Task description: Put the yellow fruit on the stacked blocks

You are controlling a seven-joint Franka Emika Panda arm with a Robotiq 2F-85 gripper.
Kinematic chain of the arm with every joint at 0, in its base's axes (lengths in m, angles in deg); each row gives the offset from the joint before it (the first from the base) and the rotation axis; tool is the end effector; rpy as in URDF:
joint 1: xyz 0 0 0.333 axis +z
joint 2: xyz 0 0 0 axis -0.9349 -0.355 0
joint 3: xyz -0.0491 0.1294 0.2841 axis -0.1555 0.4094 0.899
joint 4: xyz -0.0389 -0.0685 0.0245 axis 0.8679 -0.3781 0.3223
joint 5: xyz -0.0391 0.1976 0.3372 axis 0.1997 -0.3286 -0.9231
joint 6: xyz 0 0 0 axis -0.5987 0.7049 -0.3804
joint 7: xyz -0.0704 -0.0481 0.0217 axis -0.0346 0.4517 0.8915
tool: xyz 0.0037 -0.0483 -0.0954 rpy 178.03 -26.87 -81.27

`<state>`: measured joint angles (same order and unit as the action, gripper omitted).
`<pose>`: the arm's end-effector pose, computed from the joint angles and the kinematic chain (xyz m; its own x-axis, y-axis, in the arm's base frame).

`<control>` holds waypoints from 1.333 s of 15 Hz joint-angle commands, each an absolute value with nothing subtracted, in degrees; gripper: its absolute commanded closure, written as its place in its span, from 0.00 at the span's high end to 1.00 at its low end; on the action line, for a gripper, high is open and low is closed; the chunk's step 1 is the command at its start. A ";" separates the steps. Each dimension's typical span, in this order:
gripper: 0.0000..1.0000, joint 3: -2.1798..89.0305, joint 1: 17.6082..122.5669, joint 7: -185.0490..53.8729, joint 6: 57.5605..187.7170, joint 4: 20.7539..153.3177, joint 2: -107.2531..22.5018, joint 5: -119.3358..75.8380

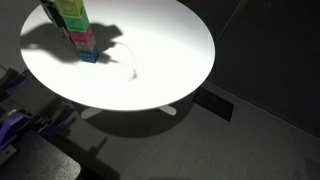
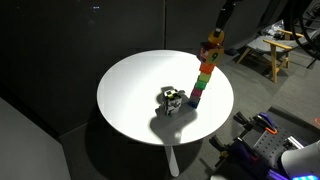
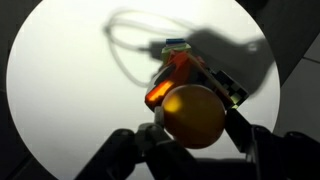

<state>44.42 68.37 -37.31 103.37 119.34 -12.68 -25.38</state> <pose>0.4890 -0.0329 0.4946 0.9394 0.3357 0.0701 0.3361 -0.9418 0.0053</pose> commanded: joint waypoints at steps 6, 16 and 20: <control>0.38 44.42 68.93 -38.35 104.42 118.85 -13.49 -24.82; 0.38 44.47 68.86 -38.21 104.48 118.87 -14.29 -24.77; 0.38 44.45 68.86 -38.11 104.35 118.95 -14.18 -24.76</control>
<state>44.56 68.47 -37.31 104.04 119.33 -14.14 -25.38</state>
